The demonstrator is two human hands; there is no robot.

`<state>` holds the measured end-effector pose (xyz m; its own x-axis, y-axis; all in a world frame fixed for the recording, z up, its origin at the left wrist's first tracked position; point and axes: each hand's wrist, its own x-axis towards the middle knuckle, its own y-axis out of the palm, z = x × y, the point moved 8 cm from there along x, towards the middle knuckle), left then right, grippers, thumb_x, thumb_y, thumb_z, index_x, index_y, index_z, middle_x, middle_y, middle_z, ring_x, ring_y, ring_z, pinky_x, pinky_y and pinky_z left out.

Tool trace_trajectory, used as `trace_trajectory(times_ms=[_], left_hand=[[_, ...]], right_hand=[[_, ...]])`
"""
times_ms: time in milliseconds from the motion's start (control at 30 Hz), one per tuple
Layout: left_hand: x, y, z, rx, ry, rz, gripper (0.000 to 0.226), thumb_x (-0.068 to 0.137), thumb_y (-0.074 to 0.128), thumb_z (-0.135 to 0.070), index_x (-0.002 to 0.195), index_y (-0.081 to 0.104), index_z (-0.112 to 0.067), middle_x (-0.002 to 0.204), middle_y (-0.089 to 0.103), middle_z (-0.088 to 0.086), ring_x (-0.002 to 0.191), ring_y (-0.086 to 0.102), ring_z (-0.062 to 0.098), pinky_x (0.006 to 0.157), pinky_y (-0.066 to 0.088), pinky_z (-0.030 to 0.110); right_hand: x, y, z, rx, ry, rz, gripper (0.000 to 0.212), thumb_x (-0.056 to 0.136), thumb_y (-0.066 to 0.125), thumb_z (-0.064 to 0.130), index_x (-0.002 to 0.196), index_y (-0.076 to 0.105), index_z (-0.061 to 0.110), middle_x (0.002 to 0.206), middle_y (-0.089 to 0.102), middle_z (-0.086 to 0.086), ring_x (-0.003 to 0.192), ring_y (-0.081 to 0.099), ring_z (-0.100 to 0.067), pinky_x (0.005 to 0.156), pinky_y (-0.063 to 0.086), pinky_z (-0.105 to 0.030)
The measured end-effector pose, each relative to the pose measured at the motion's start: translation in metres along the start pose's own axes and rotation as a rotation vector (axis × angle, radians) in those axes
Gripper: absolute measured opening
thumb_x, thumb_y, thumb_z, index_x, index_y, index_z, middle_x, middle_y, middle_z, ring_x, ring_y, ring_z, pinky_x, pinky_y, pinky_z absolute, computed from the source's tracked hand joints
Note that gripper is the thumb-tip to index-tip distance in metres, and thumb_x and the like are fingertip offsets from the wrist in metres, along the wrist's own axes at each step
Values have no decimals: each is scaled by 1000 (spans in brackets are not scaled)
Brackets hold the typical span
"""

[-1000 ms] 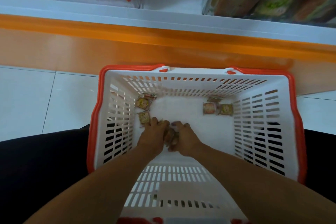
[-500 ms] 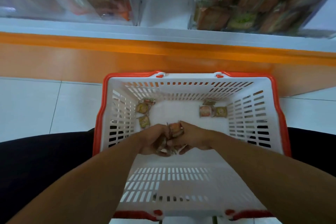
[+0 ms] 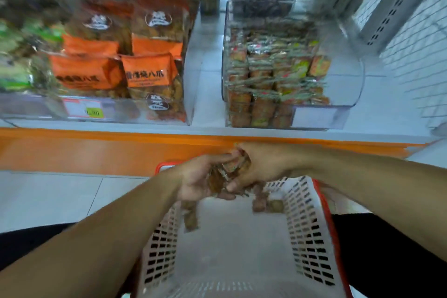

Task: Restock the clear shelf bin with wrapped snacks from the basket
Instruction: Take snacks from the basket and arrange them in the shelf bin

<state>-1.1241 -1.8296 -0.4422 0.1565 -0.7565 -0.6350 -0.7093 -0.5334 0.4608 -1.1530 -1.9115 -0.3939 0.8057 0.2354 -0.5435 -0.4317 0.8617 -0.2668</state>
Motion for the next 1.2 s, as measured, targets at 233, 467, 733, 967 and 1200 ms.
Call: trace_trajectory(times_ms=[233, 467, 733, 967, 1200], left_hand=[[-53, 47, -71, 127, 147, 26, 33, 85, 69, -31, 115, 68, -19, 91, 72, 3, 78, 73, 18, 60, 57, 32], [-57, 81, -105, 17, 157, 152, 25, 85, 62, -16, 101, 79, -23, 89, 74, 8, 81, 74, 23, 62, 57, 31], [-48, 94, -118, -122, 157, 299, 49, 89, 73, -32, 130, 65, -6, 128, 67, 17, 116, 66, 33, 88, 58, 48], [-44, 90, -133, -276, 295, 250, 38, 71, 77, -6, 109, 77, -7, 103, 76, 17, 91, 75, 29, 70, 63, 39], [-51, 80, -148, -173, 490, 103, 37, 76, 68, 4, 100, 77, -22, 117, 72, 20, 97, 73, 37, 62, 59, 35]], right_hand=[[-77, -51, 51, 348, -53, 13, 37, 87, 65, -10, 122, 61, 3, 108, 68, -15, 90, 70, -22, 75, 58, -28], [-106, -83, 76, 206, -177, -132, 70, 87, 71, -1, 142, 48, 36, 111, 71, -12, 101, 68, -41, 76, 60, -44], [-105, -96, 73, 533, -261, -340, 44, 79, 75, -5, 113, 66, 21, 103, 70, -12, 93, 72, -28, 72, 60, -40], [-110, -115, 77, 714, -357, -450, 52, 73, 77, 3, 121, 57, -1, 115, 71, -17, 95, 72, -29, 72, 60, -33], [-115, -124, 75, 353, -291, -572, 41, 70, 83, 17, 109, 71, 17, 106, 76, -4, 104, 71, -18, 89, 56, -27]])
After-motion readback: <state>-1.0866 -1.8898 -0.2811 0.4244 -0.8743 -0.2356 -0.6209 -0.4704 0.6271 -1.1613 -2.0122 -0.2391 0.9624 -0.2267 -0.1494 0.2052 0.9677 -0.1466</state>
